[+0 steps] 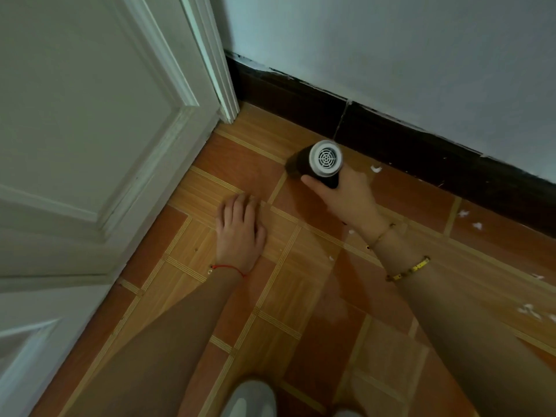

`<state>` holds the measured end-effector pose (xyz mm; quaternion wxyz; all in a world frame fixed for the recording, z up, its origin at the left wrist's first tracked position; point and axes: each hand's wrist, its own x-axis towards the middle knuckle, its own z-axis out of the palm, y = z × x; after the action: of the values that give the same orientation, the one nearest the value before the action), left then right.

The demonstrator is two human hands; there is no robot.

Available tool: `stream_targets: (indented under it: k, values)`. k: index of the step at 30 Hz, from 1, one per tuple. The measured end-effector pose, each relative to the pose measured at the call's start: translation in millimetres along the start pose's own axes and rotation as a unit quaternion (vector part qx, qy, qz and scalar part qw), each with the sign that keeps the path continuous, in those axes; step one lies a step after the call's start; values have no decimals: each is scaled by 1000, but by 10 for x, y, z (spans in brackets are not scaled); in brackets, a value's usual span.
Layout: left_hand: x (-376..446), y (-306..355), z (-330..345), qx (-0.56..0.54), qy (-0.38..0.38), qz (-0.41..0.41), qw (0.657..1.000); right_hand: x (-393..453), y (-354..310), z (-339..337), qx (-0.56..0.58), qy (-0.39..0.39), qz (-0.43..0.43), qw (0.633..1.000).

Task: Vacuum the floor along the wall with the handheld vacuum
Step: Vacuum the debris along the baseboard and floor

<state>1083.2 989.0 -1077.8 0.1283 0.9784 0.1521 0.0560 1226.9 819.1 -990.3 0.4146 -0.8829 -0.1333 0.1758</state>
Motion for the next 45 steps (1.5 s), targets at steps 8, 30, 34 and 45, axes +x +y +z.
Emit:
stream_targets:
  k: [8,30,34,45]
  values:
    - [174,74,97,-15,5,19,1000,-27,47,-98,-19,-8,-21,1000]
    - [203,49,150,-29,23,21,999,554,-16,48,-40,64,-38,996]
    - [202,56,150,-35,27,20,999,360,197,-171,-48,113,-5,992]
    - [190,55,140,-35,6,20,999,-360,223,-290,-47,-41,6,998]
